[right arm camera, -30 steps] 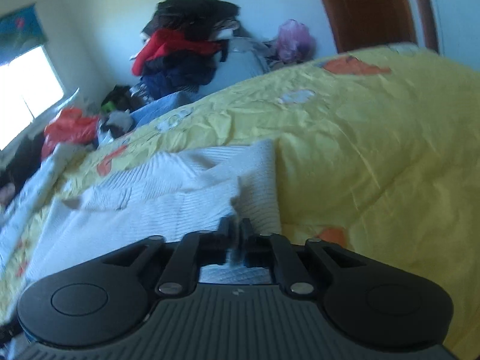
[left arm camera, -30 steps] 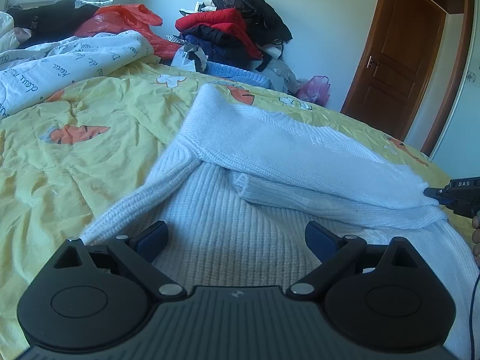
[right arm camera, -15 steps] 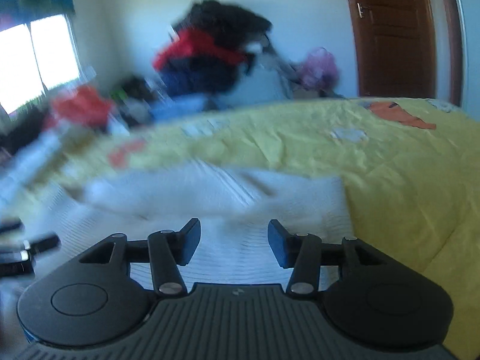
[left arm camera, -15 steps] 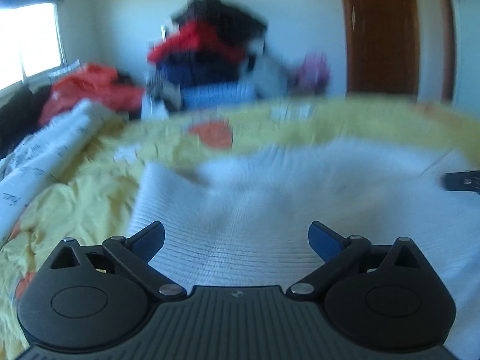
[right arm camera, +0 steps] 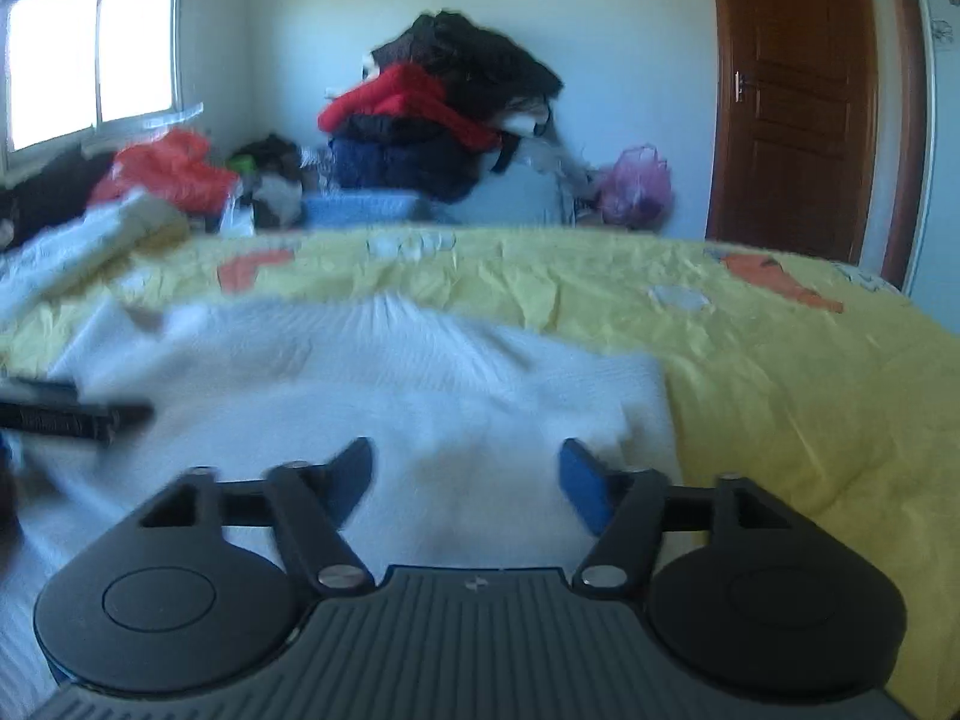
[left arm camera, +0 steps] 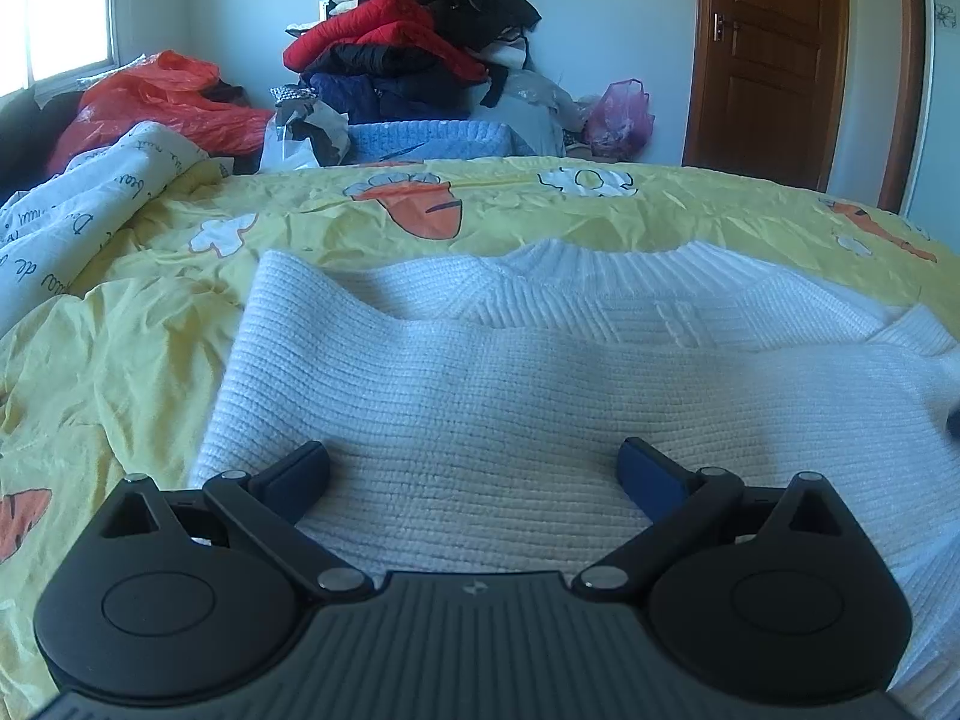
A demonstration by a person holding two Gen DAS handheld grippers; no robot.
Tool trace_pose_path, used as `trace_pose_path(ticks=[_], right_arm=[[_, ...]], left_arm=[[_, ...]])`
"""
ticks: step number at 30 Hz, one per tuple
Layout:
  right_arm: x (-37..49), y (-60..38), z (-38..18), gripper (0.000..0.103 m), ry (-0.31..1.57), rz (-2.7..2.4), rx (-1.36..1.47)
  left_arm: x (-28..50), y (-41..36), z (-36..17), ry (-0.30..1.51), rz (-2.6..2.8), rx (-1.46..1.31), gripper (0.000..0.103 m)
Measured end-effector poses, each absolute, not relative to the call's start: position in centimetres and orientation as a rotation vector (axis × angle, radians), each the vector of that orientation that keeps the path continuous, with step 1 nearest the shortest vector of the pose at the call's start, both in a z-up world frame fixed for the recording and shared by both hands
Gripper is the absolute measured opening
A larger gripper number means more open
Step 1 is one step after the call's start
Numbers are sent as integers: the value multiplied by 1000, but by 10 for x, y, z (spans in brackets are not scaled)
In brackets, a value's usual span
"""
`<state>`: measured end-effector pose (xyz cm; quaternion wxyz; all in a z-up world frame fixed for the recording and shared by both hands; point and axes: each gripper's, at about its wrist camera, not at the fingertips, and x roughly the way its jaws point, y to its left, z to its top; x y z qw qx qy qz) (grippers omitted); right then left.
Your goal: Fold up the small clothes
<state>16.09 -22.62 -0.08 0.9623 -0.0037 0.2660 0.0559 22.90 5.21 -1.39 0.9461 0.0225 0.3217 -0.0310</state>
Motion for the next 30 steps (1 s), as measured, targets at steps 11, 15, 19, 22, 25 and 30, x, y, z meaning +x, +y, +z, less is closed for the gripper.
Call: trace_pose_path(ticks=[11,15,19,22,25,30], right_arm=[[150,-216,-3,77,570,73,-114],[159,-241,-12,96,622,61,43],[161,-239,-15,99,633,72,46],[161,-240,-15,100,633,77,59],[161,-240,-14,100,633,78,60],[162,-242,-13,100,632,83,68]], left_arm=[[229,53,-15,655,-65,44,103],[228,52,-14,653,-62,47,103],[224,52,-12,644,-51,60,103],[210,56,-6,639,-50,51,103],[184,62,1,658,-38,60,103],[136,72,6,684,-60,55,103]])
